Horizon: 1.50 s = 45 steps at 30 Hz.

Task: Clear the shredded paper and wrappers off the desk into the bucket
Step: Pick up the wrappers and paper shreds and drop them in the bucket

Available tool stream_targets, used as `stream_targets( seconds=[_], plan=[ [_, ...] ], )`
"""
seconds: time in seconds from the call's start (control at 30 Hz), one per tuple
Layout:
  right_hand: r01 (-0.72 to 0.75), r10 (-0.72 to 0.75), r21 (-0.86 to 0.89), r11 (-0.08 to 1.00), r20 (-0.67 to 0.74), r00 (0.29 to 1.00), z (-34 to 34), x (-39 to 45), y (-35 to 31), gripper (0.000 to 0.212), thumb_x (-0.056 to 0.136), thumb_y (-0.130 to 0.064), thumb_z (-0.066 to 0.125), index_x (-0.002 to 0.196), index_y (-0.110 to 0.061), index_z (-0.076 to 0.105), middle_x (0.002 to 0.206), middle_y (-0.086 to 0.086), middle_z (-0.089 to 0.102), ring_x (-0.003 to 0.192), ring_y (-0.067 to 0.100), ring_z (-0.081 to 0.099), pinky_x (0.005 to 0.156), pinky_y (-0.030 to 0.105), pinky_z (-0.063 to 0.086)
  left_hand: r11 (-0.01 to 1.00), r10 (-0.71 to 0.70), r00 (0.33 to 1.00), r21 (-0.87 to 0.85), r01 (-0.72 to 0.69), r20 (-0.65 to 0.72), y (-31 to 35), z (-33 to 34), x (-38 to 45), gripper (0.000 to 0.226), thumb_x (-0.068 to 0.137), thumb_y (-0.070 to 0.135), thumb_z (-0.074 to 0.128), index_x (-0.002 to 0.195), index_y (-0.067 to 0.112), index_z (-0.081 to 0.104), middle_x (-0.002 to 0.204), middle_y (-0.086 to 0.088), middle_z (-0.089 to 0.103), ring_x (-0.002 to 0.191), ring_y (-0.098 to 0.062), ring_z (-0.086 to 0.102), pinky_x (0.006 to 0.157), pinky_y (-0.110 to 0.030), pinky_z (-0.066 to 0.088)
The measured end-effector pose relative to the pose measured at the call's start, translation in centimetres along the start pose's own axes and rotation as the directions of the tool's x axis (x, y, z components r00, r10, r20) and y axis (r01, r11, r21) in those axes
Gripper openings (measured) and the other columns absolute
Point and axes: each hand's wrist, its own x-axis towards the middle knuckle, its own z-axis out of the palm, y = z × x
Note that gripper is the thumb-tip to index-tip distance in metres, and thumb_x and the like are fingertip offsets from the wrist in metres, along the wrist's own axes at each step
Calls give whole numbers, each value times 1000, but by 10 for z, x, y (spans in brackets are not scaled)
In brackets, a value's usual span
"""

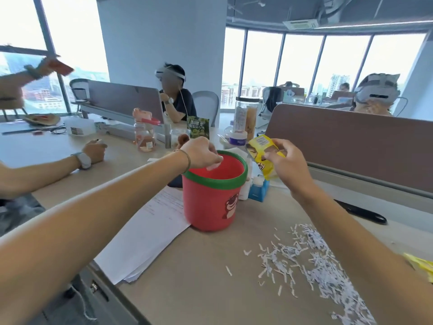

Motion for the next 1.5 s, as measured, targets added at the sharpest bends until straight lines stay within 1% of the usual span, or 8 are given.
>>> stream_targets(
  seconds=[0.07,0.27,0.5,0.77,0.97,1.17,1.37,1.5],
  plan=[
    [12,-11,-36,999,31,999,8,1,-5,25,93,-18,65,117,-22,65,101,-6,70,68,-16,62,49,5,42,998,-16,999,59,18,-41,-8,1,1,30,86,50,66,95,24,77,89,6,71,87,-14,66,83,-32,56],
    [130,-85,-229,965,195,977,37,10,-19,18,76,-24,77,93,-28,77,106,-8,72,104,13,62,84,30,50,1000,-25,960,1,26,-278,-15,-7,-8,16,87,31,60,83,24,73,71,8,68,78,-17,66,75,-34,57],
    [317,-88,-427,847,476,875,66,18,-26,52,78,-31,80,128,-25,65,115,-4,70,102,16,66,86,34,56,1000,-3,936,21,11,-352,-19,-10,-24,17,87,28,58,86,24,75,77,10,68,79,-14,66,73,-31,56],
    [321,-168,-426,846,359,918,14,12,-16,19,90,-22,67,107,-21,76,99,-7,74,90,3,66,84,26,55,997,75,952,56,-61,-296,10,13,-35,13,85,30,56,85,29,69,77,9,68,80,-18,66,75,-38,58],
    [224,-99,-570,791,243,965,-78,-8,3,18,92,-20,62,101,-21,77,97,-5,73,93,12,67,78,26,50,966,248,933,132,-221,-261,76,55,-28,15,87,31,54,90,30,69,91,8,68,85,-17,62,68,-29,48],
    [88,-8,-654,751,125,992,-161,-33,33,19,88,-21,61,96,-25,78,97,-4,75,95,12,67,82,29,51,926,377,917,85,-368,-129,139,117,-20,14,90,28,52,83,28,65,83,6,66,82,-20,63,71,-33,52],
    [-38,66,-692,721,14,998,-226,-54,64,18,91,-19,60,95,-24,77,98,-3,75,95,13,67,82,31,53,880,471,882,80,-468,-15,186,188,-16,19,95,30,51,100,25,69,95,4,68,83,-18,60,69,-29,48],
    [-128,130,-711,691,-51,990,-266,-68,91,17,92,-23,61,94,-28,76,96,-5,75,93,13,67,85,38,56,868,493,864,1,-496,103,215,244,-6,18,92,31,52,105,27,64,103,1,68,92,-22,62,84,-39,56]
  ],
)
